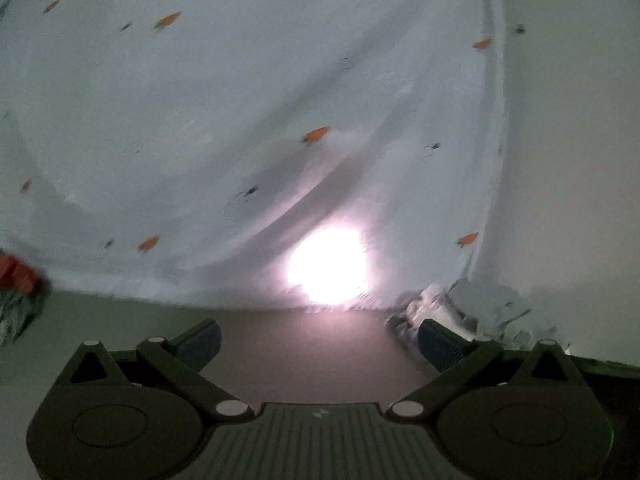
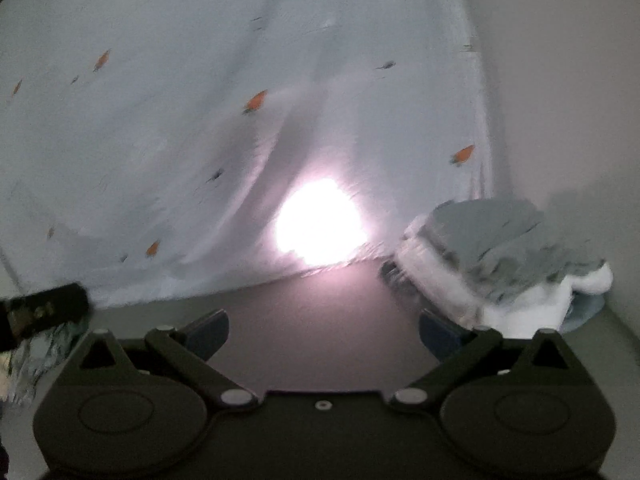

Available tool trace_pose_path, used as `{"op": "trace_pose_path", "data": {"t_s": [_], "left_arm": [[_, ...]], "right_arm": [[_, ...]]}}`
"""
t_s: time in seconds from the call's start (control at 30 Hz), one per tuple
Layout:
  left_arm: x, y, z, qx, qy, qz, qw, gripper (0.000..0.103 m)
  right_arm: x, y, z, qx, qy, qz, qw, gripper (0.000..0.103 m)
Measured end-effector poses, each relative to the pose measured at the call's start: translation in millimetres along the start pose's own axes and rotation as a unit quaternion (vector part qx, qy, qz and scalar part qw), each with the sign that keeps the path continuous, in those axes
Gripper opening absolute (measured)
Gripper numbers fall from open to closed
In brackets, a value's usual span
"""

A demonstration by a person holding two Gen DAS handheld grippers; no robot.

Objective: Fold clothes

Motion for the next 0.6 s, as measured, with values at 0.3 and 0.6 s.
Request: {"op": "trace_pose_path", "data": {"t_s": [0.3, 0.6], "left_arm": [[87, 44, -123, 0.013, -0.026, -0.072, 0.997, 0.103], [171, 84, -205, 0.0, -0.039, -0.107, 0.9935, 0.103]], "right_arm": [[64, 63, -134, 0.062, -0.003, -0.019, 0.998, 0.103], [138, 131, -231, 0.085, 0.005, -0.044, 0.995, 0.103]]}}
Point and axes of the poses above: each gripper's, at about its wrist camera, not at the fingertips, and x roughly against the way its jaws point, z to its right, y to its underside, the point moved 4 cm from there along -x, roughly the way its jaws point, and after that the axes turned 3 degrees about z, right-handed, at the moved point
